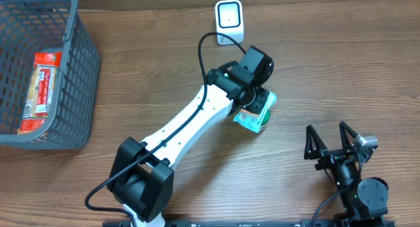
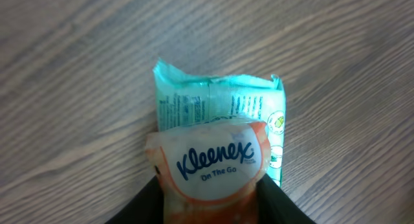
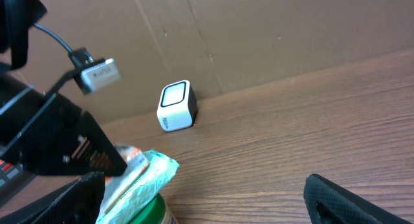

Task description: Scan the item barcode

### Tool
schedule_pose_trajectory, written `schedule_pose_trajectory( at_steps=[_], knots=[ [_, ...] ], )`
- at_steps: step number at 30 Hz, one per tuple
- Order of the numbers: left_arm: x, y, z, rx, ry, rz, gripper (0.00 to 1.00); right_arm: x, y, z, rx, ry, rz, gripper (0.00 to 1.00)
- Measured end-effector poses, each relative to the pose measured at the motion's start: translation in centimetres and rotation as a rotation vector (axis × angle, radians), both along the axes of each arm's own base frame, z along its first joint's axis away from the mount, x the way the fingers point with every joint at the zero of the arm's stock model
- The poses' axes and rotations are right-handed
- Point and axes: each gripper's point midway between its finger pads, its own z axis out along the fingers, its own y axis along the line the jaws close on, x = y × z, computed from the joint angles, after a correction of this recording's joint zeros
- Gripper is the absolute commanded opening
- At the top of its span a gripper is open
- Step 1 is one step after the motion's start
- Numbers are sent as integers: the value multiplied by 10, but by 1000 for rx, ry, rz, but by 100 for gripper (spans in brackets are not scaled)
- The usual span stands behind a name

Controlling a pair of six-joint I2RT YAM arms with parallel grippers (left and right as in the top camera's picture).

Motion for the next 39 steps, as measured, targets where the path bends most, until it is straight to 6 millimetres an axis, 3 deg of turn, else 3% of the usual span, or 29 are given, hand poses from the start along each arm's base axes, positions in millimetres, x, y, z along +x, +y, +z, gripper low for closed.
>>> schedule_pose_trajectory(
  at_steps=[7, 10, 15, 21, 33, 39],
  knots=[
    [11, 3, 31, 18, -51, 22, 30, 0, 0, 0, 0, 0, 0, 100],
    [11, 20, 31, 103, -60, 55, 30, 0, 0, 0, 0, -1, 0, 100],
    [12, 67, 24, 269, -43, 132, 31, 0, 0, 0, 0, 0, 0, 100],
    [22, 113, 21, 351, -18, 230, 31, 0, 0, 0, 0, 0, 0, 100],
    [8, 173, -45, 582, -21, 337, 30, 0, 0, 0, 0, 0, 0, 100],
    [5, 192, -69, 655, -78, 376, 30, 0, 0, 0, 0, 0, 0, 100]
  ],
)
